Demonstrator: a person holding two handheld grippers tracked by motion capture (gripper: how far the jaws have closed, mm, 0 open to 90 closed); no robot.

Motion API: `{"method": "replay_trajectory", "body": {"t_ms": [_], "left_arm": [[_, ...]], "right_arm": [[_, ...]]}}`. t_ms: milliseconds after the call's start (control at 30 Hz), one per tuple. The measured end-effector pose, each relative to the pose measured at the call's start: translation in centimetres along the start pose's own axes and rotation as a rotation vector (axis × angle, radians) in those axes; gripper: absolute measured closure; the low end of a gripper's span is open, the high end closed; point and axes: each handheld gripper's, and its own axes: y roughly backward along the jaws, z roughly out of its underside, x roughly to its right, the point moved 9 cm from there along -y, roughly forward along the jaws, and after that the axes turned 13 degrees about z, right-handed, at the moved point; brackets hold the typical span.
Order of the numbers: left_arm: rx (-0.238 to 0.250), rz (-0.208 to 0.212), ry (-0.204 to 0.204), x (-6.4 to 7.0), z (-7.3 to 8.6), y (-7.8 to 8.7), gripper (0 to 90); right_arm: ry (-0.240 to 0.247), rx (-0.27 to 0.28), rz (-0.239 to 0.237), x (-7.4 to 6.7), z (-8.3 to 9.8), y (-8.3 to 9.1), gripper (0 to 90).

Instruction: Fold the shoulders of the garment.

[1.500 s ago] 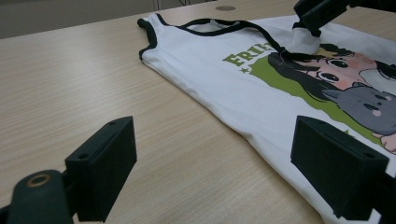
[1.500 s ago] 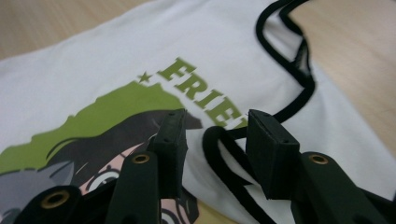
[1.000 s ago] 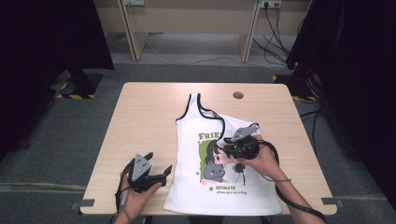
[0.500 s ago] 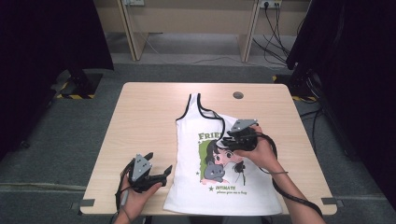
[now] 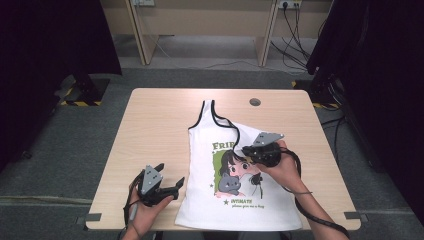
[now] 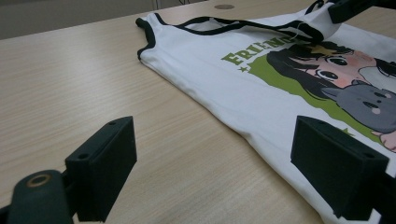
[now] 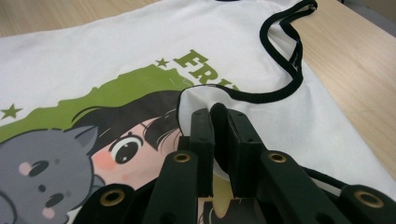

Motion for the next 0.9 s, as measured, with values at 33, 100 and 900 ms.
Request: {"method": "replay_trajectory", "body": {"t_ms": [33, 100, 900], "left_arm": [[0.0, -0.001, 0.0, 0.0, 0.0, 0.0, 13.5], [0.0, -0.001, -0.002, 0.0, 0.0, 0.0, 13.5], [0.0, -0.001, -0.002, 0.0, 0.0, 0.0, 13.5]], "right_arm": [[0.007, 0.0, 0.01, -0.2, 0.3, 0.1, 82.0], [0.019, -0.01, 0.006, -0.9, 1.1, 0.1, 81.6], [-0.317, -0.031, -0.087, 0.7, -0.5, -0.5, 32.4]]}}
